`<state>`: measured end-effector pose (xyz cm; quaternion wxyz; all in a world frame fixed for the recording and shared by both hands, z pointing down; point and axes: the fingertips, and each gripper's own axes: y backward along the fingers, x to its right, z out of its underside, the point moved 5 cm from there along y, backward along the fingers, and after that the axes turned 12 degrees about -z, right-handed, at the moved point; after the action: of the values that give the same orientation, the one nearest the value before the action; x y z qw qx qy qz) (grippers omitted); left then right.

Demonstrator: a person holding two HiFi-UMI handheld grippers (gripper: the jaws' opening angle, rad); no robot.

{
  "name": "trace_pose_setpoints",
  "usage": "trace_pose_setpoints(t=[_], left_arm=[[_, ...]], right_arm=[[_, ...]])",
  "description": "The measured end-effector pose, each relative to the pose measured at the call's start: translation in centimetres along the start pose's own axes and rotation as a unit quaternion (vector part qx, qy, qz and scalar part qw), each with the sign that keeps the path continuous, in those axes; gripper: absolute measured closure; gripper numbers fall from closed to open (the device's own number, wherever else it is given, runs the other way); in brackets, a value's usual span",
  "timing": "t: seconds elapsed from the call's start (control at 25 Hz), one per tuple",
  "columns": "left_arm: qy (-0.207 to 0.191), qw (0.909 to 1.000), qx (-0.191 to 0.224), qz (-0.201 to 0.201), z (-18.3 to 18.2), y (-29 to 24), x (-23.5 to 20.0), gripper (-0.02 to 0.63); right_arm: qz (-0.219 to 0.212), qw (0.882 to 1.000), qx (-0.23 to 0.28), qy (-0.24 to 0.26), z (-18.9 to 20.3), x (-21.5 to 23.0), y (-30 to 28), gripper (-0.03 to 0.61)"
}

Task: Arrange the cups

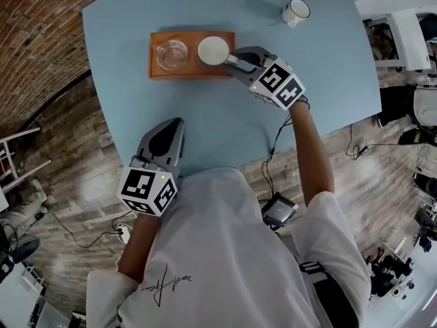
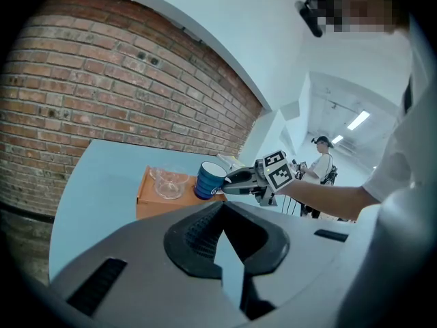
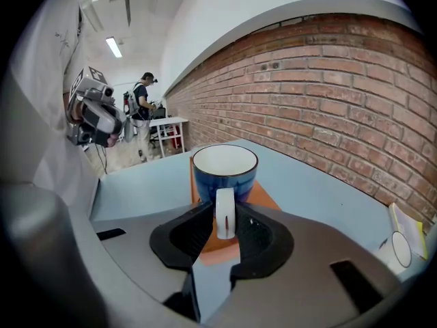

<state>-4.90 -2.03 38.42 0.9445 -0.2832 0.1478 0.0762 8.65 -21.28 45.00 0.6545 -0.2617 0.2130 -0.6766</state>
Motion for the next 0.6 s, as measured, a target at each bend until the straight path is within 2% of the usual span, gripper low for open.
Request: trace_pose_setpoints(t=[0.08,0.4,0.6], left_arm=[[0.001,1.0,0.001,0.002,0.15,-0.25,0.24,0.606],[0.006,1.0,0.005,-0.004,0.13,0.04,0.04,0.606],[0.009,0.9999,0.006,-0.003,0.26,0.24,-0.11,0.606]], right_arm=[[0.0,1.0,-0.002,0.001,0.27,0.09,0.12,0.502],[0.002,1.0,0.006,-0.009,0.34,0.15,0.22,0.509],[0.027,0.999,0.019,-0.022,0.45,-0.3,0.09,0.512]])
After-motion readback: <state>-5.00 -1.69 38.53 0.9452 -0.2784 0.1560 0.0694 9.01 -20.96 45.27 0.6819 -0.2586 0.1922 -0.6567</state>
